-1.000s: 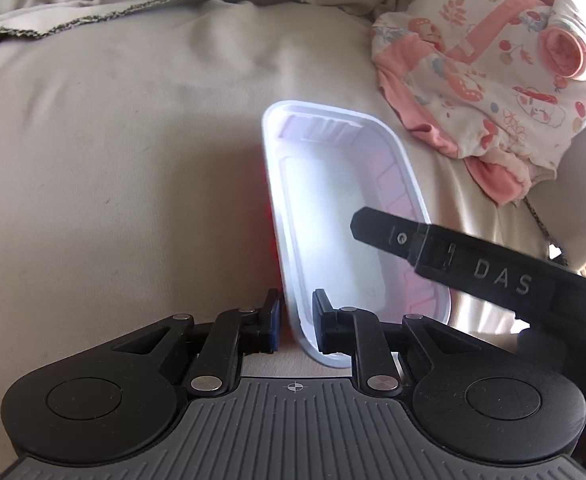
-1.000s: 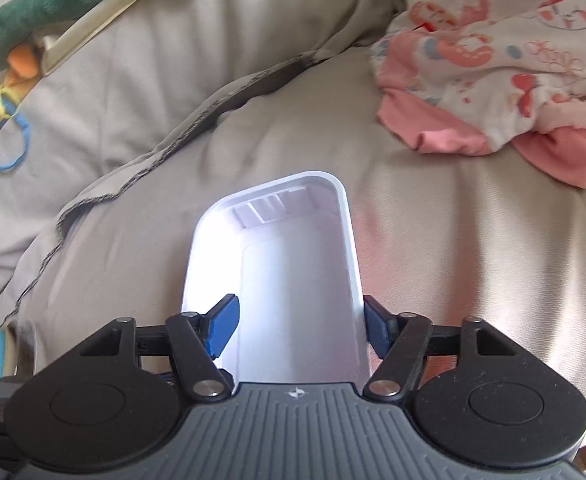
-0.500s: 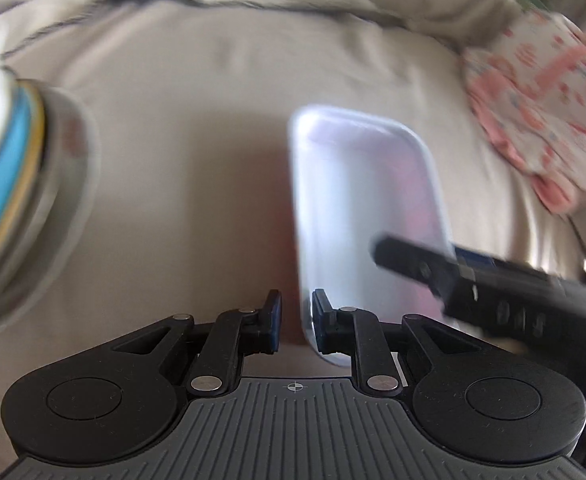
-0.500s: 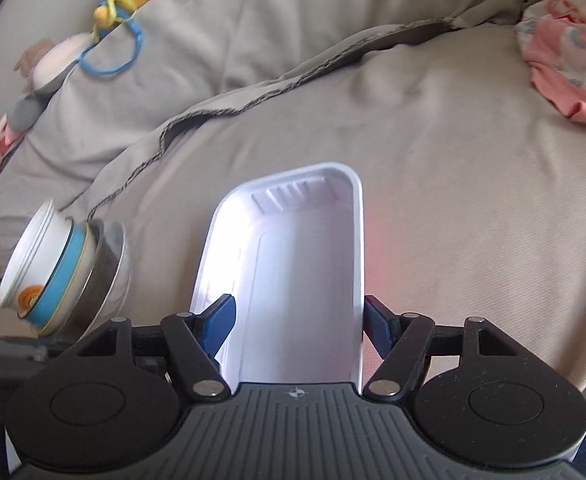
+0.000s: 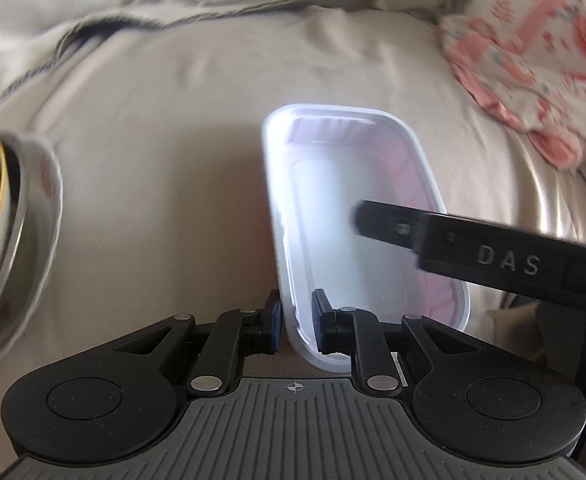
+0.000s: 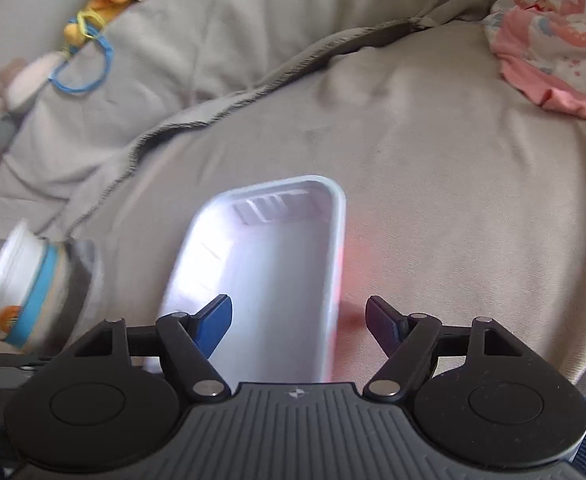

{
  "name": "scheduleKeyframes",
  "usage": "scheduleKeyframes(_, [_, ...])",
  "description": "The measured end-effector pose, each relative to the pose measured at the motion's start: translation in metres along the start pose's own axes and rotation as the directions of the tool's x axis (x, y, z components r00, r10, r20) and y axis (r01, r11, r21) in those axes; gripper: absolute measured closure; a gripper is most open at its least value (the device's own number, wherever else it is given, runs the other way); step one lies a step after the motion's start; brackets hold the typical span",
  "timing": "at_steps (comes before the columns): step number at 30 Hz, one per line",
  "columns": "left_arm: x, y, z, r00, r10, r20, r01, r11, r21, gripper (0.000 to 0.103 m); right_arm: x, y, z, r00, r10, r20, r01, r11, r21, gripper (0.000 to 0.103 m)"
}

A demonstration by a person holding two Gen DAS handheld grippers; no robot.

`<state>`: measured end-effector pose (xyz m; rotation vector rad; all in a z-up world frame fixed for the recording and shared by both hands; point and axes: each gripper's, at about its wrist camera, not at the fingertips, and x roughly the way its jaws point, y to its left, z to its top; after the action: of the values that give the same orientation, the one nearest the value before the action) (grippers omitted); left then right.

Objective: Organize plates and bowls
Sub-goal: 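Move both tools over the white tray with red underside, then grasp the white tray rims with both tools, one at each end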

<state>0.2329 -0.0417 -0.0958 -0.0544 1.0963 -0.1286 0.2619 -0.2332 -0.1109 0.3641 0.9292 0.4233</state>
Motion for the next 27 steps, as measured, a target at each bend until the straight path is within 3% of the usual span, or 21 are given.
scheduleKeyframes(5, [-0.01, 0.007, -0.003, 0.996, 0.085, 0.023, -0.085, 0.996, 0.007, 0.082, 0.002, 0.018, 0.0, 0.999, 0.049, -0.024, -0.05, 0.998, -0.046, 0.032])
scheduleKeyframes(11, [-0.023, 0.037, -0.014, 0.995, 0.095, 0.03, -0.093, 0.994, -0.063, 0.083, 0.011, 0.045, -0.004, 0.994, 0.085, -0.073, -0.091, 0.993, -0.082, 0.032])
scheduleKeyframes(16, [-0.021, 0.057, -0.023, 0.997, 0.072, 0.007, -0.071, 0.991, -0.117, 0.083, 0.018, 0.07, -0.008, 0.993, 0.064, -0.099, -0.078, 0.986, -0.146, 0.032])
scheduleKeyframes(18, [-0.02, 0.061, -0.024, 0.998, 0.066, 0.004, -0.065, 0.99, -0.125, 0.083, 0.017, 0.076, -0.008, 0.996, 0.008, -0.083, -0.023, 0.984, -0.179, 0.031])
scheduleKeyframes(20, [-0.02, 0.065, -0.026, 0.999, 0.054, 0.004, -0.053, 0.99, -0.132, 0.083, 0.014, 0.079, -0.006, 0.993, -0.115, -0.032, 0.105, 0.967, -0.231, 0.025])
scheduleKeyframes(23, [-0.016, 0.068, -0.028, 0.999, 0.036, -0.001, -0.036, 0.989, -0.145, 0.083, 0.013, 0.072, -0.003, 0.957, -0.285, 0.049, 0.287, 0.919, -0.269, 0.018])
scheduleKeyframes(24, [-0.015, 0.069, -0.028, 1.0, 0.031, -0.006, -0.031, 0.988, -0.148, 0.083, 0.014, 0.067, -0.001, 0.949, -0.31, 0.052, 0.312, 0.912, -0.265, 0.015])
scheduleKeyframes(27, [-0.013, 0.07, -0.029, 1.0, 0.028, -0.007, -0.029, 0.988, -0.152, 0.083, 0.014, 0.051, -0.001, 0.956, -0.29, 0.032, 0.29, 0.936, -0.2, 0.01])
